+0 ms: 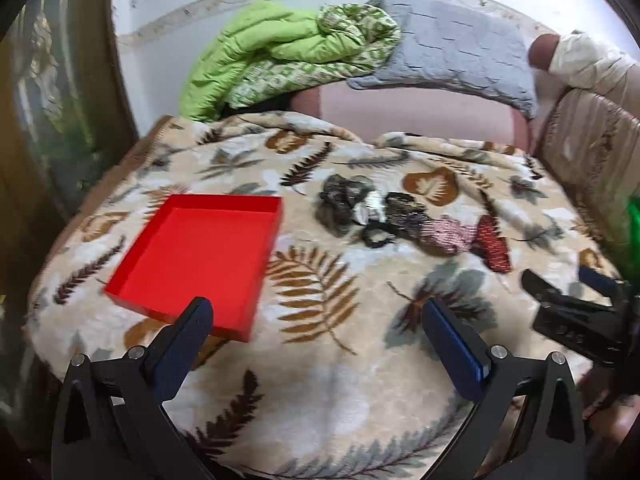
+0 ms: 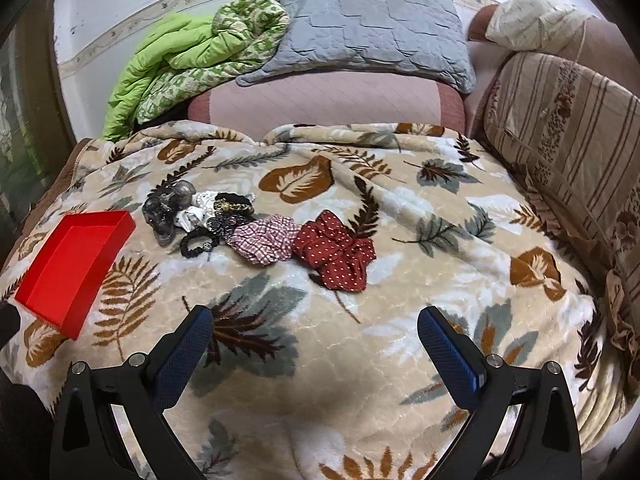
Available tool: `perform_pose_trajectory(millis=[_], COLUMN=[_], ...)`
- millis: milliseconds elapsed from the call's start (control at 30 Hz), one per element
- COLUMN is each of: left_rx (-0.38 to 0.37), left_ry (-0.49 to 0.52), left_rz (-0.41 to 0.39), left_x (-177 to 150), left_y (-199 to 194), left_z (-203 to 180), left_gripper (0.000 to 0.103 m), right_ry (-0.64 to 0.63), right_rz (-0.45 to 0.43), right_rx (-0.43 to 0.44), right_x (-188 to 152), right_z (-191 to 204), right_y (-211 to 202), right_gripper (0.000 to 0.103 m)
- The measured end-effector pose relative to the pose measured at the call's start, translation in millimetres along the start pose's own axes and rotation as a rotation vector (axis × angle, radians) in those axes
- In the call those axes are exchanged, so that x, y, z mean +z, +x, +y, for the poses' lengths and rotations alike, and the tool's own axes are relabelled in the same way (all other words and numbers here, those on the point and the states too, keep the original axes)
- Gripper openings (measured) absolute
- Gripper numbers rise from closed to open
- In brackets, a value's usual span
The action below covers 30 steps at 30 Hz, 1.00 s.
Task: Organize jewelry
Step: 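Move both tools toward the row of scrunchies on the blanket, then grasp the pink plaid scrunchie with left tool while right tool grasps red polka-dot scrunchie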
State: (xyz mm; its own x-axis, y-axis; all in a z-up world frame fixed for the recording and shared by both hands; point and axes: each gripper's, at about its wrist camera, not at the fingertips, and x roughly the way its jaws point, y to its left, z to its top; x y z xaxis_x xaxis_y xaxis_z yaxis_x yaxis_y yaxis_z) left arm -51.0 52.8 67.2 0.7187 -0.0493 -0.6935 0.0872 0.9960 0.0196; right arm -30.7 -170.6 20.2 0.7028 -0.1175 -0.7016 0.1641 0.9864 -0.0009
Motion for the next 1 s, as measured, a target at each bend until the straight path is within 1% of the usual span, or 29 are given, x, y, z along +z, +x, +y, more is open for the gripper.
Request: perform_pose_trajectory(millis=[33,67,200,400,567,700,833,933,1000], left_rx=[-0.018,-0.052,-0.119,-0.155,-0.139,-0.116,-0.080,-0.053,-0.051], left_ry=[-0.005,-0.024,-0.092,-0.166,-0.177,-0.170,-0.143,-0.098,-0.076], left_rz=[0.007,0.018,0.053,0.096,0.108,0.103,0.086,0.080,0.084], left_x=[0.2,2.0,5.4,9.5,13.7,19.1,28.8,37.5,43.1], left_y=[0.1,1.4,7.0,19.9,30.6,37.8,48.9,62.4,71.9], left_z=[0.5,4.5,13.1,22.3,23.3,21.7,14.7,2.5,-5.3], left_gripper=[0.103,0.103,0.103,0.103,0.103,0.103,0.103,0.103,0.103], right_ry=[-0.004,-0.007,-0.028,-0.032,-0.024,-0.024,-0.026,-0.021,-0.011], right_rz=[0.002,0.003,0.005,0.004,0.020,0.029,0.030,0.023,0.024], right_rx=[0.002,0.003,0.003,0.001,0.000,-0.001,-0.005,-0.011,-0.015], right_x=[0.1,0.2,0.1,1.3,4.3,7.1,11.5,16.3,19.9], right_z=[1.5,3.0,7.6,7.4,2.2,-2.7,-7.7,-14.6,-22.1], right_y=[0.2,0.4,0.5,1.6,8.7,16.7,25.6,32.6,40.9], right_gripper=[0.103,0.103,0.103,0.103,0.103,0.103,0.103,0.103,0.103])
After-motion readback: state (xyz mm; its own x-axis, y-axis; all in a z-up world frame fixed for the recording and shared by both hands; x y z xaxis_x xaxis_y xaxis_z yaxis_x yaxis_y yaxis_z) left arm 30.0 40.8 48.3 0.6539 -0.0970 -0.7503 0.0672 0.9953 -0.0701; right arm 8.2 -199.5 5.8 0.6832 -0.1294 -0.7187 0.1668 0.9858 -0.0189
